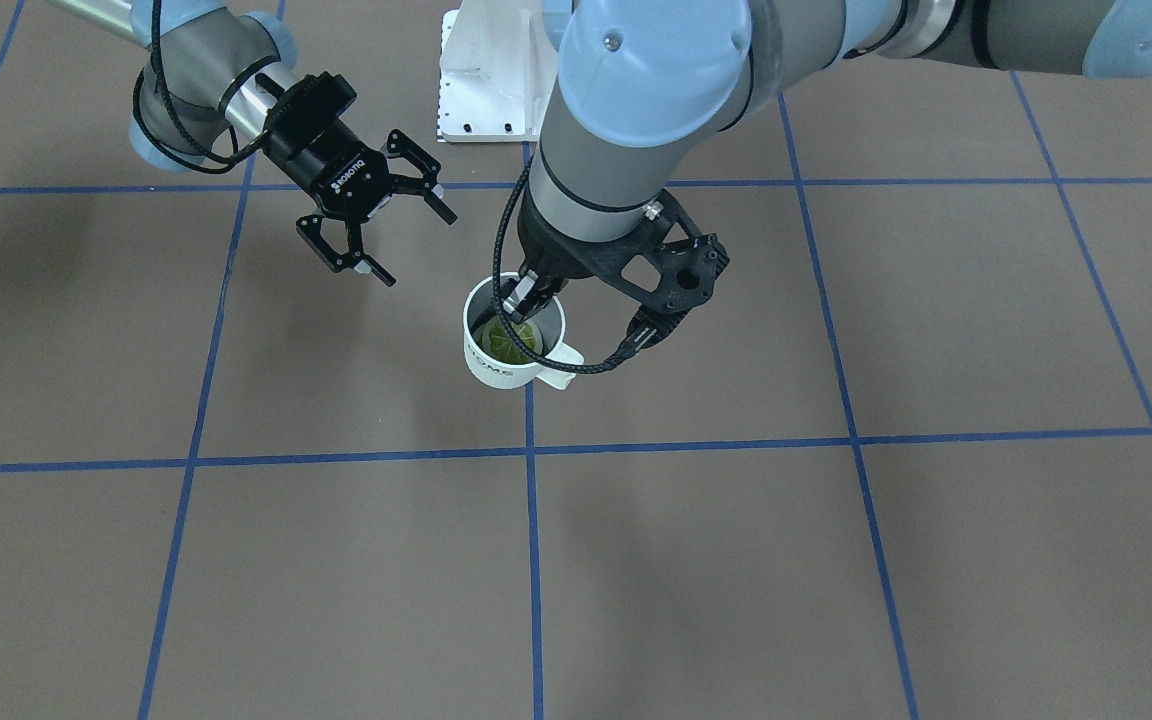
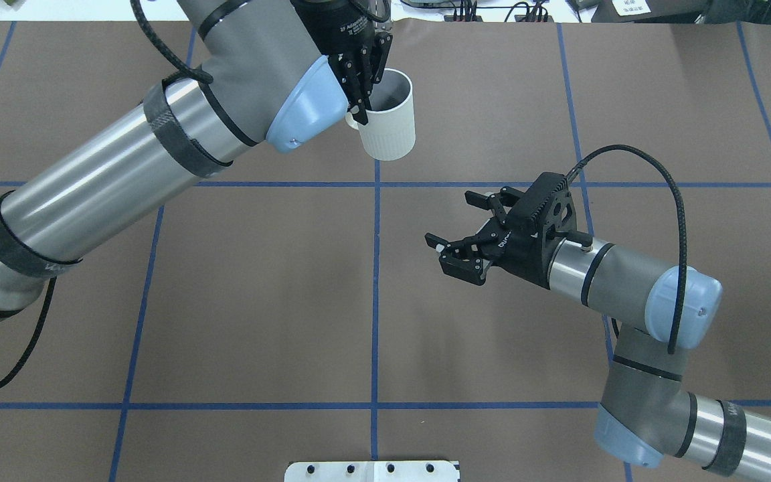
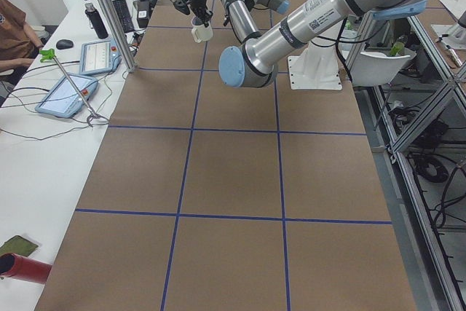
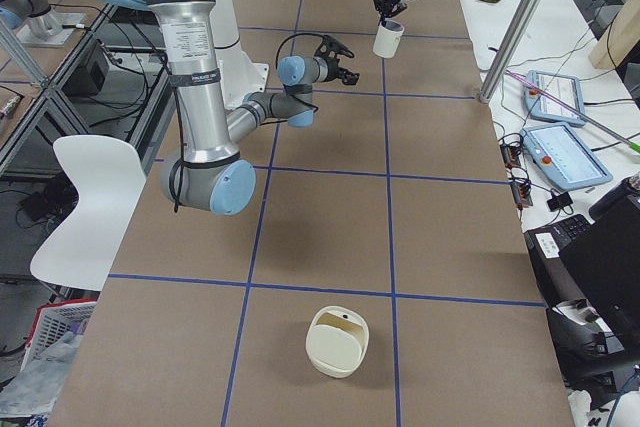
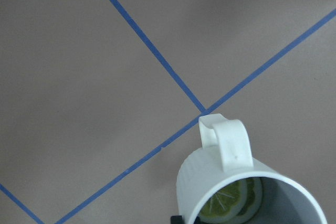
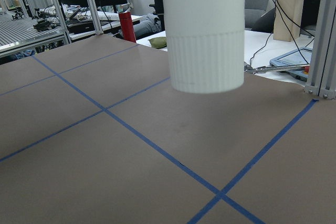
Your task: Left arm hands cup to right arm to dump lemon
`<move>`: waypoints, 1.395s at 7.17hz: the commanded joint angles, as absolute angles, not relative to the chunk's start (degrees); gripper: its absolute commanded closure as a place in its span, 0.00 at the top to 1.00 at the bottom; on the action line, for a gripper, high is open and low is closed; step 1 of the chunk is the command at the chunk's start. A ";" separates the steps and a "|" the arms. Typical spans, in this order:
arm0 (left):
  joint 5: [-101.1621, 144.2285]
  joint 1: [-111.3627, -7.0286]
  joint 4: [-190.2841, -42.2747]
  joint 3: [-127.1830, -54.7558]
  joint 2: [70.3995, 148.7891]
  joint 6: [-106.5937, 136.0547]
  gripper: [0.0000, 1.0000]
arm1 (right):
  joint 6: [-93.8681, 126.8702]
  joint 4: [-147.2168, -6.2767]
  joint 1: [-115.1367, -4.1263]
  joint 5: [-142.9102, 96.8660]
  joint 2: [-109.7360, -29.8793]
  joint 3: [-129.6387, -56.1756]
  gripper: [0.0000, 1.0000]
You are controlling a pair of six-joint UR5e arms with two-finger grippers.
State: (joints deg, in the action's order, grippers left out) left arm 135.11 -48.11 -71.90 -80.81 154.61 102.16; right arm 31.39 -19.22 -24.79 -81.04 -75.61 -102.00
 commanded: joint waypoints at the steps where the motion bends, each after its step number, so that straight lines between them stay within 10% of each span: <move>1: 135.17 -46.15 -72.59 -80.25 154.86 101.60 0.00 | 31.20 -19.51 -24.70 -81.04 -75.41 -101.52 0.99; 10: 135.53 -40.52 -73.74 -80.95 155.04 102.30 0.00 | 31.11 -20.82 -24.87 -79.63 -74.97 -101.34 0.99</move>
